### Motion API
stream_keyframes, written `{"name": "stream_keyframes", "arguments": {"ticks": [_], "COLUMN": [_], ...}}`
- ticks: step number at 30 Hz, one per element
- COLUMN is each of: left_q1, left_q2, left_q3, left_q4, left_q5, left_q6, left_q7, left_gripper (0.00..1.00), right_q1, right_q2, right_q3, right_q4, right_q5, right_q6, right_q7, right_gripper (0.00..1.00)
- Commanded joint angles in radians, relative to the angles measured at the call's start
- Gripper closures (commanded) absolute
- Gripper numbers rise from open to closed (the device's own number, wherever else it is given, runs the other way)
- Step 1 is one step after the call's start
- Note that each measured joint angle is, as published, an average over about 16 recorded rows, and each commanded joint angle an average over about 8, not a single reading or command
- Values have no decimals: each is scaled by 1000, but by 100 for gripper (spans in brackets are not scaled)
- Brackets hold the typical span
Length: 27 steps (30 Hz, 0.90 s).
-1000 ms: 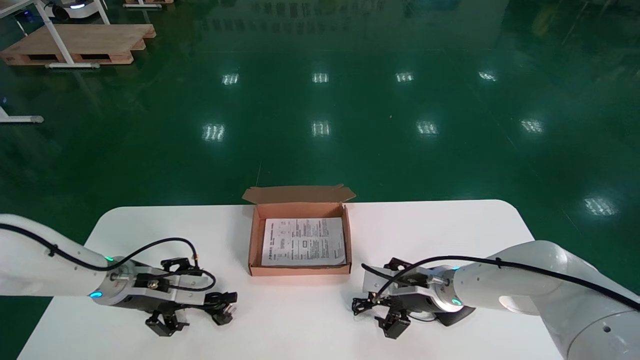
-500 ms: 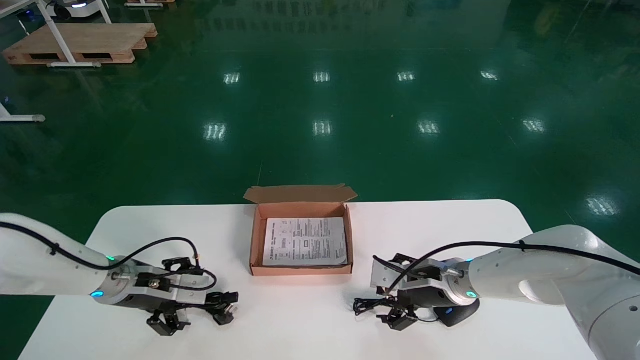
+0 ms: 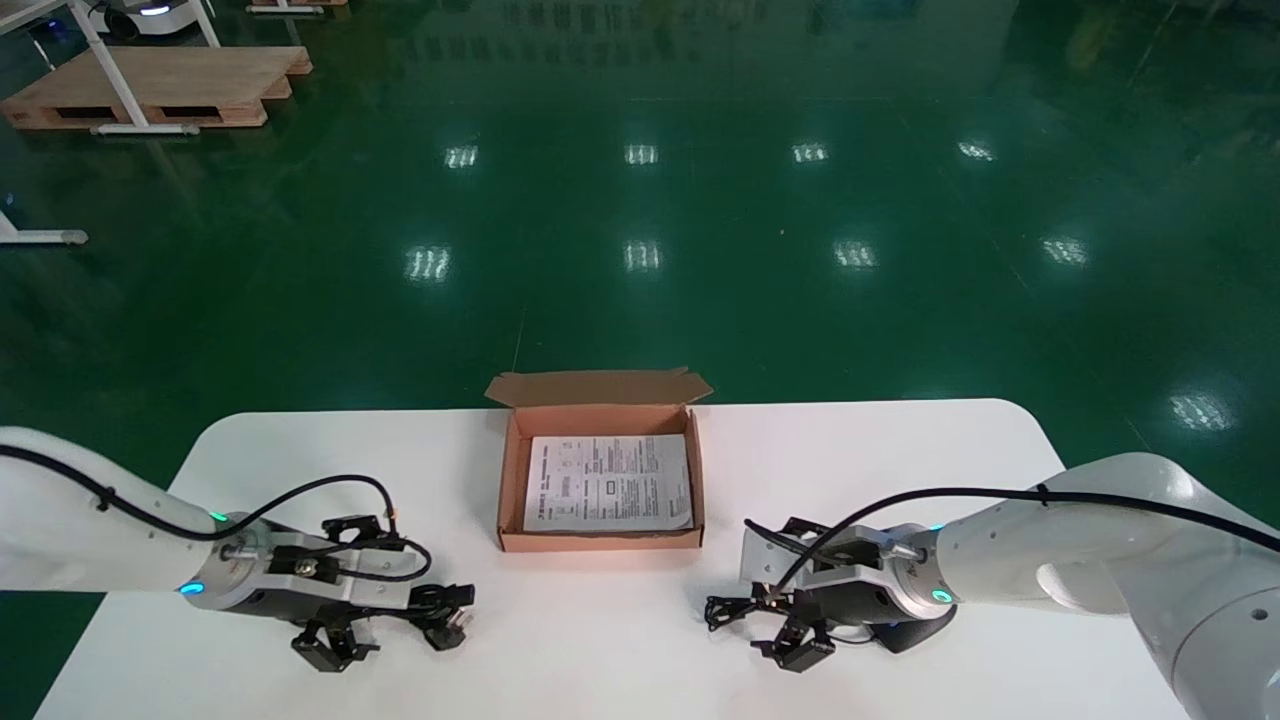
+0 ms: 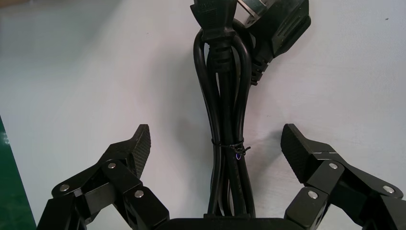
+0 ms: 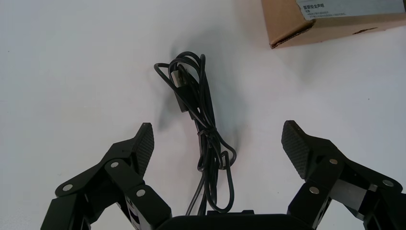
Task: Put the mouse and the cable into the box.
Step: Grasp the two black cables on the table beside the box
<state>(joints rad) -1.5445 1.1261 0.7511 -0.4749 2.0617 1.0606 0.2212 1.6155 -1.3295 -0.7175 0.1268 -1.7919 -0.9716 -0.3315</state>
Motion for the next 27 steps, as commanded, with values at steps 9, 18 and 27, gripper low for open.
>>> {"name": "stream_keyframes", "arguments": {"ticks": [9,18,27], "left_q1": [0,0,0], "left_q2": [0,0,0], "left_q3": [0,0,0], "left_q4": [0,-1,-1], "left_q5": [0,0,0], "left_q6": [0,0,0], "left_q7": [0,-1,-1], "left_gripper": [100,100,100], "right_q1": [-1,-2,-3], "right_q2": [2,2,3], "right_q3": [0,1,1], "right_q4": [8,11,13], "right_q5": [0,0,0], "right_q6": [3,4,5], "right_q7": [3,3,4], "right_gripper": [100,100,100]}}
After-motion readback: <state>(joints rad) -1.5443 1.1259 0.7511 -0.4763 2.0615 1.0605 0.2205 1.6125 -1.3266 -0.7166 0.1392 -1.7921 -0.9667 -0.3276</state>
